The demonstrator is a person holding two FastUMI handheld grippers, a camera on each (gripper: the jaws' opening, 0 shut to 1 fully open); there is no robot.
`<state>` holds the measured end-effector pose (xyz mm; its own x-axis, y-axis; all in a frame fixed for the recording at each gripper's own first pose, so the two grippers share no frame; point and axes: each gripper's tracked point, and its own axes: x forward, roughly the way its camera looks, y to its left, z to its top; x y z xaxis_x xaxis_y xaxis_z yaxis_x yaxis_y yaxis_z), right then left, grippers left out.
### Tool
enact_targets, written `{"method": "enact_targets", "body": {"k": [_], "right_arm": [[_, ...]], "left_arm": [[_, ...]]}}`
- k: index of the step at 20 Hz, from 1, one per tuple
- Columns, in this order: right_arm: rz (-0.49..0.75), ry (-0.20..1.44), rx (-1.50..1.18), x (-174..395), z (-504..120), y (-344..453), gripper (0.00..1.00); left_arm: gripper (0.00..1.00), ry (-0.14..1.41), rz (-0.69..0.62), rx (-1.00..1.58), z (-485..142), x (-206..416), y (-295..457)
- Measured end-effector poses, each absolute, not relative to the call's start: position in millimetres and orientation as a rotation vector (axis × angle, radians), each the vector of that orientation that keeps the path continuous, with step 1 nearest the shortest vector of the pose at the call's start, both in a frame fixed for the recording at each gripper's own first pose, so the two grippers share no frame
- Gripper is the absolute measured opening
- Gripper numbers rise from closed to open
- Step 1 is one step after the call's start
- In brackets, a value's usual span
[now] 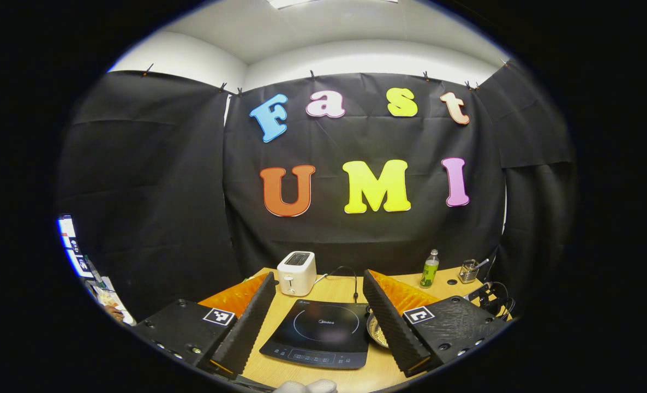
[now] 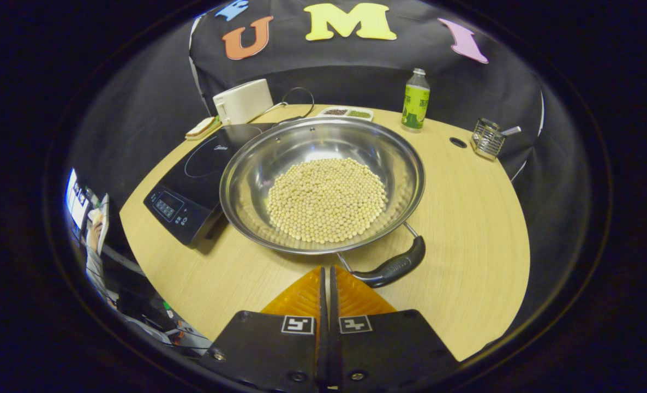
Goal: First push the handle of the pot to place it horizontally, then grasp the pot with both hands and set it on the induction cooktop.
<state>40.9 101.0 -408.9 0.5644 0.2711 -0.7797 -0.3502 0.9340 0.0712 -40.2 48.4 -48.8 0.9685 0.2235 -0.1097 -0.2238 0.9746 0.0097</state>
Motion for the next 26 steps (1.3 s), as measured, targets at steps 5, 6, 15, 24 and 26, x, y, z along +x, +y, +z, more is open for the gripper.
{"method": "enact_targets", "body": {"k": [5, 6, 15, 24, 26], "right_arm": [[0.354, 0.907, -0.09, 45.1, -408.9, 93.9, 0.04], [0.351, 0.909, -0.088, 46.5, -408.9, 92.0, 0.0], [0.334, 0.929, -0.121, 51.9, -411.7, 72.9, 0.04], [0.314, 0.916, -0.101, 69.3, -402.2, 52.6, 0.04], [0.319, 0.913, -0.105, 72.3, -402.8, 49.3, 0.04]], "left_arm": [[0.96, 0.118, 0.211, -0.014, -52.7, -34.7, 43.7], [0.96, 0.118, 0.21, -0.016, -53.5, -34.0, 43.4], [0.96, 0.119, 0.223, -0.034, -55.0, -29.2, 46.4], [0.96, 0.132, 0.24, -0.035, -59.6, -25.5, 41.4], [0.96, 0.133, 0.242, -0.03, -60.3, -25.2, 37.2]]}}
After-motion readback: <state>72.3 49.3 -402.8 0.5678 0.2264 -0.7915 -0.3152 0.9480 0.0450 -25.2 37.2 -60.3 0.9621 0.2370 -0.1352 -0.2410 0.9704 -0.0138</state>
